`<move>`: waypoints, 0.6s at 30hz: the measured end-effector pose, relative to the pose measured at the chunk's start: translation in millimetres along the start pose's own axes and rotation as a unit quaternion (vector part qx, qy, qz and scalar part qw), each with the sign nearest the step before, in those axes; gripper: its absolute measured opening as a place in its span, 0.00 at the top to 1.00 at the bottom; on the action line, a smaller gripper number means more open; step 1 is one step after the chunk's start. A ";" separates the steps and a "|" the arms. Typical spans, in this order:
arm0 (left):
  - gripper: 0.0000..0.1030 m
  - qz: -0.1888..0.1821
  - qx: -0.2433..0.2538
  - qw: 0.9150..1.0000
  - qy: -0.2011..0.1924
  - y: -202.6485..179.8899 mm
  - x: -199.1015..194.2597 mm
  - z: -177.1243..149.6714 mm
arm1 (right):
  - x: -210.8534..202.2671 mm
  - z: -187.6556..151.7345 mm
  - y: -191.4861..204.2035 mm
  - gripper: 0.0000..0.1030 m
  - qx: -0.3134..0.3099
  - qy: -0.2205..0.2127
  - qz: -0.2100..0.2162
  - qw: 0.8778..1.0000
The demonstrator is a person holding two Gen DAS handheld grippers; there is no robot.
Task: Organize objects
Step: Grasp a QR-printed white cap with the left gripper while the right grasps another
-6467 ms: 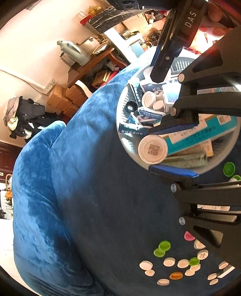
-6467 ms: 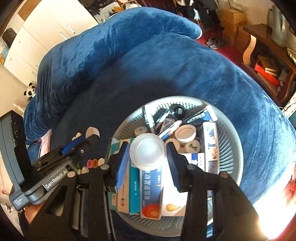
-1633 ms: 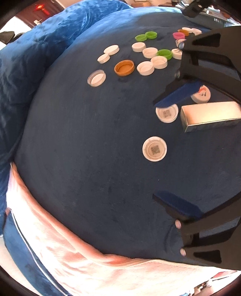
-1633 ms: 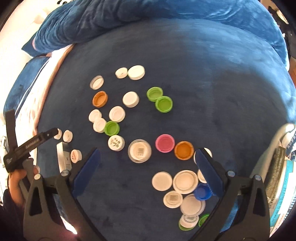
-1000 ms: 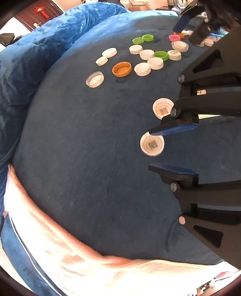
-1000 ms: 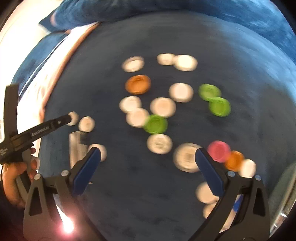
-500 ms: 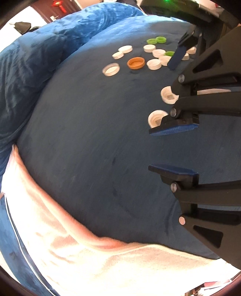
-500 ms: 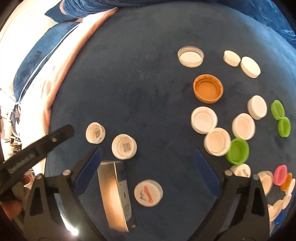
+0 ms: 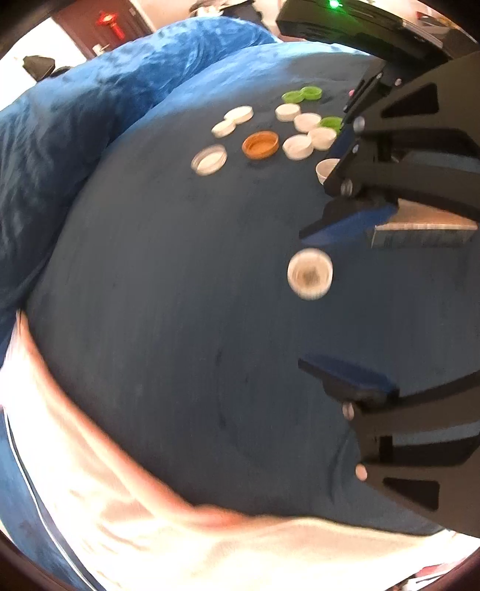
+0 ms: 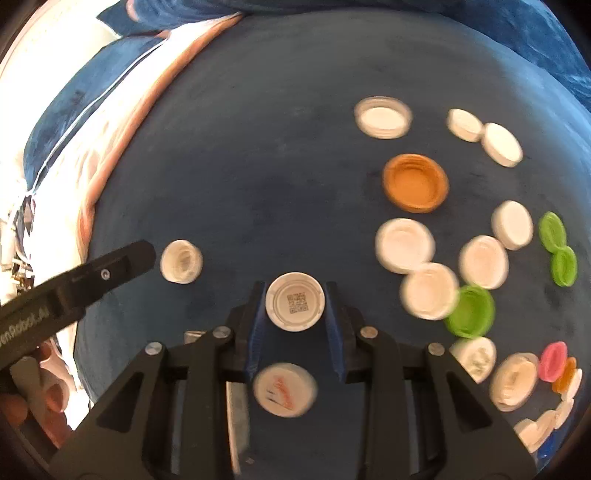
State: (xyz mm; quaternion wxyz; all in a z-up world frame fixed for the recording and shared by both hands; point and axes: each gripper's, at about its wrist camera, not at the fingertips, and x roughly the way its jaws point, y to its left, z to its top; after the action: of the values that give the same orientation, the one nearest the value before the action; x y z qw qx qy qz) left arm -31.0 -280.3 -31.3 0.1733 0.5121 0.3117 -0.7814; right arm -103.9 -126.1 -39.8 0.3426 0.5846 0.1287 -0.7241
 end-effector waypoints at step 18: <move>0.71 0.018 0.093 0.995 0.015 -55.7 4.0 -6.9 | -38.4 -14.2 -28.5 0.70 0.010 -0.013 0.005 1.000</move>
State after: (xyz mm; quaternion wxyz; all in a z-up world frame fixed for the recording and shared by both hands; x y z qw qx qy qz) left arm -60.8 -234.0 -19.6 0.1344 0.5429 0.2307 -0.7962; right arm -108.4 -83.7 -14.0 0.3421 0.5793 0.1135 -0.7311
